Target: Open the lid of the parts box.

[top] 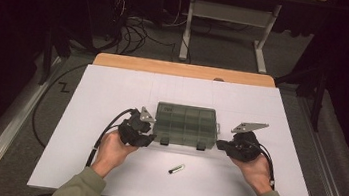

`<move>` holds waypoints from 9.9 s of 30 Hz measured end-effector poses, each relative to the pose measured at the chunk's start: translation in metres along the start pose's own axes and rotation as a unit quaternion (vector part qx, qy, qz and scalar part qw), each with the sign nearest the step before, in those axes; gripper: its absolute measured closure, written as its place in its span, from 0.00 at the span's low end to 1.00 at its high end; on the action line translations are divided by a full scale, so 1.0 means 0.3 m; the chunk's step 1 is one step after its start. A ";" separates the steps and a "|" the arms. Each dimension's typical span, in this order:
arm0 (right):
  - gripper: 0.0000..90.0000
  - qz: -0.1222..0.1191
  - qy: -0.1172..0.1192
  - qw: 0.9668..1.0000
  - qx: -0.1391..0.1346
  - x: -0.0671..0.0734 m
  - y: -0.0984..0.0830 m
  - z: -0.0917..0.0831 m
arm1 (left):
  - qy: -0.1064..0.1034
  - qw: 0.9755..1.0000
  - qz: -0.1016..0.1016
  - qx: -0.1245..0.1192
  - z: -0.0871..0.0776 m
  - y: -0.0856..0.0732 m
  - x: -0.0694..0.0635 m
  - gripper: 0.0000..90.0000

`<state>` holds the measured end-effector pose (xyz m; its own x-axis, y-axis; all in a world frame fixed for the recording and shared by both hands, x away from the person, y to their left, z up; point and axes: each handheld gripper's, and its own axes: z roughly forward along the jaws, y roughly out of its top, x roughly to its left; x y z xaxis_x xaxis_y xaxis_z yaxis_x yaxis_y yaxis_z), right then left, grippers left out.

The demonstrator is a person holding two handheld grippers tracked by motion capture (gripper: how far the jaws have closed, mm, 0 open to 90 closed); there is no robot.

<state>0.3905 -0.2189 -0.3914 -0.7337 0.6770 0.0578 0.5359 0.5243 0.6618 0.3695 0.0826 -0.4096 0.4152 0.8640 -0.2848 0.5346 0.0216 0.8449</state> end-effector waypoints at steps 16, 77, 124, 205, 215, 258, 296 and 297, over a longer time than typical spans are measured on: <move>0.96 0.009 0.003 1.000 -0.018 -0.007 0.007 -0.014 | 0.021 0.998 0.047 -0.044 0.024 0.018 -0.038 0.44; 0.84 0.115 -0.050 0.992 0.019 -0.071 0.146 0.092 | -0.021 0.994 -0.022 -0.104 -0.010 0.166 -0.017 0.48; 0.84 0.114 -0.060 0.990 0.054 -0.088 0.178 0.132 | -0.008 0.993 -0.034 -0.112 0.045 0.244 0.003 0.48; 0.84 0.108 -0.063 0.990 0.067 -0.085 0.188 0.132 | 0.048 0.985 -0.138 -0.095 0.339 0.294 0.173 0.79; 0.84 0.101 -0.064 0.991 0.067 -0.085 0.189 0.133 | 0.062 0.988 -0.122 -0.079 0.363 0.270 0.175 0.79; 0.84 0.100 -0.059 0.991 0.073 -0.090 0.194 0.133 | 0.082 0.987 -0.128 -0.055 0.388 0.249 0.189 0.81; 0.81 0.094 -0.064 0.991 0.077 -0.079 0.198 0.131 | 0.067 0.991 -0.108 -0.048 0.205 0.279 0.175 0.52; 0.80 0.096 -0.060 0.991 0.075 -0.078 0.197 0.130 | 0.066 0.991 -0.108 -0.047 0.199 0.276 0.175 0.52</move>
<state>0.4557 -0.1836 -0.3827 -0.5618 0.8236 0.0777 0.7238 0.4439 0.5283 0.4796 0.0998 -0.3817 0.1955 0.8923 -0.4070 0.5268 0.2545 0.8110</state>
